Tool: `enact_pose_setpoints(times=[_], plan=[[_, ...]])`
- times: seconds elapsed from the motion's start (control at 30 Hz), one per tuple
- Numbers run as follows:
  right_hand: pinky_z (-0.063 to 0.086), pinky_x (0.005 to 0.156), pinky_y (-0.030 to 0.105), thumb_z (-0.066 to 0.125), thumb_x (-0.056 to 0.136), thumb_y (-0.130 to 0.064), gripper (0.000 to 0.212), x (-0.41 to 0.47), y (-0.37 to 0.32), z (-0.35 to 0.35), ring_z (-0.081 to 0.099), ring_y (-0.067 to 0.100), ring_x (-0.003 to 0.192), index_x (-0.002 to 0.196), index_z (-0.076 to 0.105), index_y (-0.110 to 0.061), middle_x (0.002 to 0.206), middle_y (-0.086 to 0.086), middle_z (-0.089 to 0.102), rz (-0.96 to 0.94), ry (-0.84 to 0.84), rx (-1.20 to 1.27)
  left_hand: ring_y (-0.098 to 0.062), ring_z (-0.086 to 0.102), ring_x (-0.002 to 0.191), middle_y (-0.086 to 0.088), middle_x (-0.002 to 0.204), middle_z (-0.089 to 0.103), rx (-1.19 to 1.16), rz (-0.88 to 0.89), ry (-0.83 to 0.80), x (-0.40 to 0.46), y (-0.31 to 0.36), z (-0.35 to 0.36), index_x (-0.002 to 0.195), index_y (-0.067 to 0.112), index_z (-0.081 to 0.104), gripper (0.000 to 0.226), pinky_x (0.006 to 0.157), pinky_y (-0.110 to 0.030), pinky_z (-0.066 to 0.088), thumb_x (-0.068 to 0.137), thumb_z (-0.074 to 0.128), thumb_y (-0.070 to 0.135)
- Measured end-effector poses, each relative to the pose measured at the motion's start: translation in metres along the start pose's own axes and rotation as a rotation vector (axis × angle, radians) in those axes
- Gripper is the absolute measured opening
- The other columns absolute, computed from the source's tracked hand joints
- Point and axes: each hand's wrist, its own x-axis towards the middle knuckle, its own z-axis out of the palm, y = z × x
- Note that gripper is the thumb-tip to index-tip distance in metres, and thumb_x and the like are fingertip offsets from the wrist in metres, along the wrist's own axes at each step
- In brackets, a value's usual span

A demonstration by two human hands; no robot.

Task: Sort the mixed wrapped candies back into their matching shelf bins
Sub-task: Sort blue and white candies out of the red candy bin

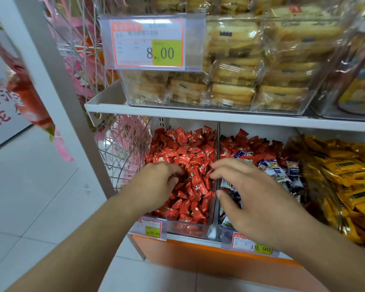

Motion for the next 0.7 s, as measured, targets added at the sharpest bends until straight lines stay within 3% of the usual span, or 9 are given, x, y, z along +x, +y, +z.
enact_pose_setpoints(times=[0.07, 0.17, 0.23, 0.37, 0.47, 0.6, 0.7], plan=[[0.010, 0.103, -0.003, 0.053, 0.101, -0.034, 0.026, 0.000, 0.001, 0.001, 0.031, -0.008, 0.134, 0.127, 0.056, -0.035, 0.138, -0.030, 0.042, -0.001, 0.000, 0.001, -0.011, 0.067, 0.103, 0.008, 0.124, 0.070, 0.001, -0.005, -0.034, 0.006, -0.006, 0.008, 0.131, 0.036, 0.067, 0.031, 0.088, -0.021, 0.052, 0.103, 0.056, 0.027], [0.012, 0.104, 0.000, 0.053, 0.101, -0.035, 0.027, 0.001, 0.002, 0.001, 0.032, -0.007, 0.135, 0.127, 0.056, -0.036, 0.139, -0.030, 0.042, 0.002, -0.007, 0.004, -0.003, 0.066, 0.075, 0.016, 0.087, 0.071, 0.038, -0.019, -0.059, 0.003, -0.011, 0.002, 0.108, 0.032, 0.076, 0.019, 0.065, -0.010, 0.046, 0.101, 0.058, 0.030], [0.013, 0.106, 0.002, 0.052, 0.101, -0.036, 0.028, 0.001, 0.003, 0.001, 0.031, -0.008, 0.136, 0.129, 0.054, -0.037, 0.141, -0.031, 0.040, 0.004, -0.006, 0.015, -0.002, 0.064, 0.073, 0.019, 0.075, 0.067, 0.068, -0.027, -0.087, -0.003, -0.013, -0.006, 0.095, 0.030, 0.078, 0.015, 0.062, -0.010, 0.042, 0.098, 0.063, 0.034], [0.014, 0.106, 0.002, 0.050, 0.101, -0.037, 0.029, 0.001, 0.003, 0.002, 0.032, -0.008, 0.135, 0.129, 0.054, -0.037, 0.141, -0.031, 0.039, 0.008, -0.002, 0.032, -0.004, 0.066, 0.081, 0.014, 0.083, 0.073, 0.108, -0.055, -0.075, -0.011, -0.013, -0.009, 0.091, 0.029, 0.079, 0.013, 0.074, -0.021, 0.052, 0.094, 0.069, 0.037], [0.014, 0.103, 0.000, 0.051, 0.101, -0.035, 0.027, 0.001, 0.001, 0.002, 0.033, -0.007, 0.133, 0.127, 0.054, -0.036, 0.139, -0.032, 0.039, 0.014, -0.001, 0.035, -0.006, 0.069, 0.089, 0.013, 0.094, 0.075, 0.001, -0.116, 0.008, -0.007, -0.010, 0.000, 0.103, 0.031, 0.078, 0.012, 0.082, -0.025, 0.057, 0.092, 0.073, 0.029], [0.016, 0.101, -0.001, 0.052, 0.101, -0.033, 0.026, 0.000, -0.001, 0.001, 0.034, -0.007, 0.133, 0.127, 0.054, -0.037, 0.139, -0.033, 0.038, 0.016, 0.003, 0.043, -0.010, 0.069, 0.101, 0.011, 0.114, 0.074, -0.046, -0.172, 0.048, 0.004, -0.011, 0.010, 0.127, 0.030, 0.072, 0.034, 0.087, -0.019, 0.051, 0.093, 0.072, 0.027], [0.015, 0.100, -0.003, 0.052, 0.102, -0.033, 0.026, -0.001, -0.002, 0.001, 0.032, -0.008, 0.133, 0.128, 0.054, -0.037, 0.140, -0.034, 0.037, 0.019, -0.004, 0.047, -0.012, 0.067, 0.107, 0.007, 0.123, 0.071, -0.008, -0.157, 0.029, 0.007, -0.013, 0.014, 0.133, 0.032, 0.068, 0.040, 0.089, -0.018, 0.047, 0.094, 0.069, 0.022]])
